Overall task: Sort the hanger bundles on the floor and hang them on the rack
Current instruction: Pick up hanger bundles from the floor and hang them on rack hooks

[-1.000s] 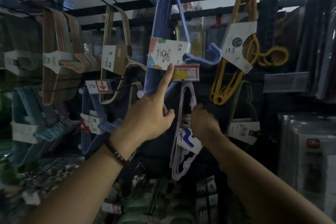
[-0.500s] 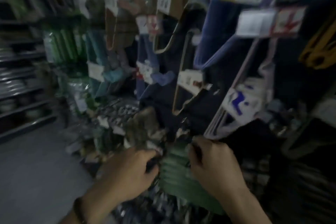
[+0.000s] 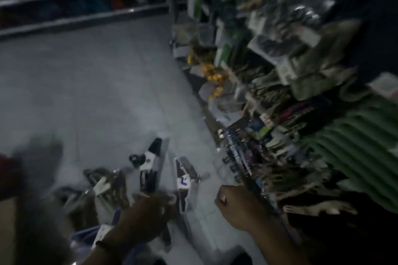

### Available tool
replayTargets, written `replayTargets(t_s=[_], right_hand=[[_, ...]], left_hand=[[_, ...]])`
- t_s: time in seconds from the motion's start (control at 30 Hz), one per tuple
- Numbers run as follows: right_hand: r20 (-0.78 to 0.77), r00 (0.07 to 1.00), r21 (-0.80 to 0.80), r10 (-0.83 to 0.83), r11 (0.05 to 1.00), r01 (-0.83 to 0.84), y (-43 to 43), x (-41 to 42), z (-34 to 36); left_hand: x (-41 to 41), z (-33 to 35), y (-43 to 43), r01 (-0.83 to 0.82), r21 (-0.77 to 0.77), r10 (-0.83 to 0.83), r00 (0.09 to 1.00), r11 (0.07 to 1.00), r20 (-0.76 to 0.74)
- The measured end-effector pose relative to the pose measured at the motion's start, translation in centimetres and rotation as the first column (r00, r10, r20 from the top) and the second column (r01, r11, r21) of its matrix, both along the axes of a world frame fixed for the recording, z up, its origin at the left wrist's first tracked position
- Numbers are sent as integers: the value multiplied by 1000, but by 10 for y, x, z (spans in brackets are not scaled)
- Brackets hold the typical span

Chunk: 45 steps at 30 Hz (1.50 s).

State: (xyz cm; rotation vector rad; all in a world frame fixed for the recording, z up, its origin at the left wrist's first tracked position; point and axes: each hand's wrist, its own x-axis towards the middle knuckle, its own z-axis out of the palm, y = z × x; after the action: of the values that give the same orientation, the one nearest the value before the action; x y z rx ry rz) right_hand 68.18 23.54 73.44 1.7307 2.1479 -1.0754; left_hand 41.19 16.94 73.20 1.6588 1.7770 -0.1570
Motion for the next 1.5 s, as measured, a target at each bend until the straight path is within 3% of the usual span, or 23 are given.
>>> replayTargets(t_s=[0.13,0.3,0.43,0.57,0.67,0.77,0.83,0.9,1.03,1.17,1.27,1.37,1.5], right_hand=[[27,1000,-103,-13,995,16,23,-59,-104],[77,997,-213,4,977,13,74,-98,-268],[115,993,-299,2,954,33,113,-118,-415],[160,984,-319,80,947,-26,144,-130,-549],[168,967,-284,189,949,-136,163,-140,-624],[181,949,-144,259,961,-235,182,-154,-690],[202,945,-106,256,965,-239,195,-164,-722],[212,951,-158,224,968,-193,204,-174,-747],[227,957,-248,177,961,-119,208,-174,-783],[270,950,-110,157,985,-132,205,-164,-798],[323,930,-38,178,984,-175,210,-161,-793],[339,922,-21,187,981,-192,218,-158,-784],[306,948,-69,91,995,-73,223,-160,-771]], left_hand=[[-40,-99,-7,-139,-154,151,986,978,67],[-47,-267,2,-172,-287,232,954,942,190],[-22,-415,19,-367,-408,442,891,836,104],[14,-546,42,-553,-373,614,788,745,57],[42,-639,54,-682,-437,758,653,586,-3],[57,-718,64,-785,-444,861,506,432,-56],[61,-758,67,-814,-392,864,496,428,-89],[65,-789,69,-793,-329,817,568,512,-98],[73,-819,70,-763,-280,754,636,583,-164],[72,-830,61,-865,-263,888,456,427,-56],[91,-810,64,-821,-336,866,500,461,-33],[106,-798,70,-848,-297,880,473,438,-52],[109,-779,79,-886,-338,944,327,318,31]])
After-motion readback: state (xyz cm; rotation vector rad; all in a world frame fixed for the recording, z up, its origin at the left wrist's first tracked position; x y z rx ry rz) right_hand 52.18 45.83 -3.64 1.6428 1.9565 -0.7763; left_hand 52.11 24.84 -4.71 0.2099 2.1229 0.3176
